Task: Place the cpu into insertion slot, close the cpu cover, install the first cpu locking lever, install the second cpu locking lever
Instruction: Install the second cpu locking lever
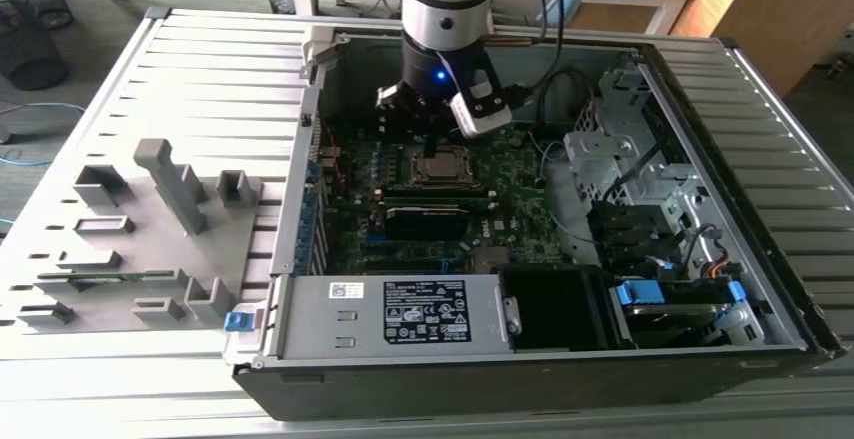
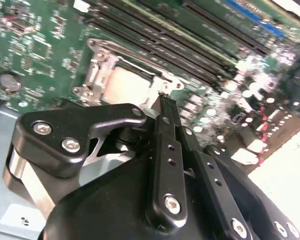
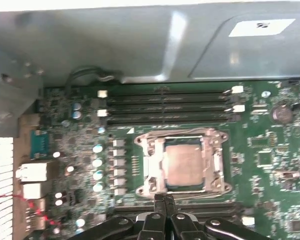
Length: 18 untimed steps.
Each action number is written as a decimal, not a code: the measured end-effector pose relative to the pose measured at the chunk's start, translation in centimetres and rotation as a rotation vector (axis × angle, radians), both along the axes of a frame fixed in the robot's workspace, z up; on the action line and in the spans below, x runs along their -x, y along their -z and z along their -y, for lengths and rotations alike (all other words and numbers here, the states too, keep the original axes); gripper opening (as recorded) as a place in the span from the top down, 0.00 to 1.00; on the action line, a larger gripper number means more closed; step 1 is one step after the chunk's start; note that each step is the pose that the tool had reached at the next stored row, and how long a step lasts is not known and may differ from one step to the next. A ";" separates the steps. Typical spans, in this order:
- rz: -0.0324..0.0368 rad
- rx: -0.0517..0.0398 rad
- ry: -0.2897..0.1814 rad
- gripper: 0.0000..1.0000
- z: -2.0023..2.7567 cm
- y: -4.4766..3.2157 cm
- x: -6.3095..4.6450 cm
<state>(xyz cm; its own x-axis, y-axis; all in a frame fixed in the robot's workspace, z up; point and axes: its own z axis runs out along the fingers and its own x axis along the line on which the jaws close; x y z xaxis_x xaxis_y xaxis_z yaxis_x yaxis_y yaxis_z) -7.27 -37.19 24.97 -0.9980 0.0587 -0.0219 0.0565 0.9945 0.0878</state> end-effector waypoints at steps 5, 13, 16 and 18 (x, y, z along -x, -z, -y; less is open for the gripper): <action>0.0000 0.0001 0.000 0.89 -0.34 0.02 -1.6; -0.0001 0.0002 0.000 0.89 -1.37 0.05 -2.5; 0.0000 0.0001 0.000 0.89 -1.39 0.05 -2.5; 0.0000 0.0000 0.000 0.89 -1.40 0.05 -2.5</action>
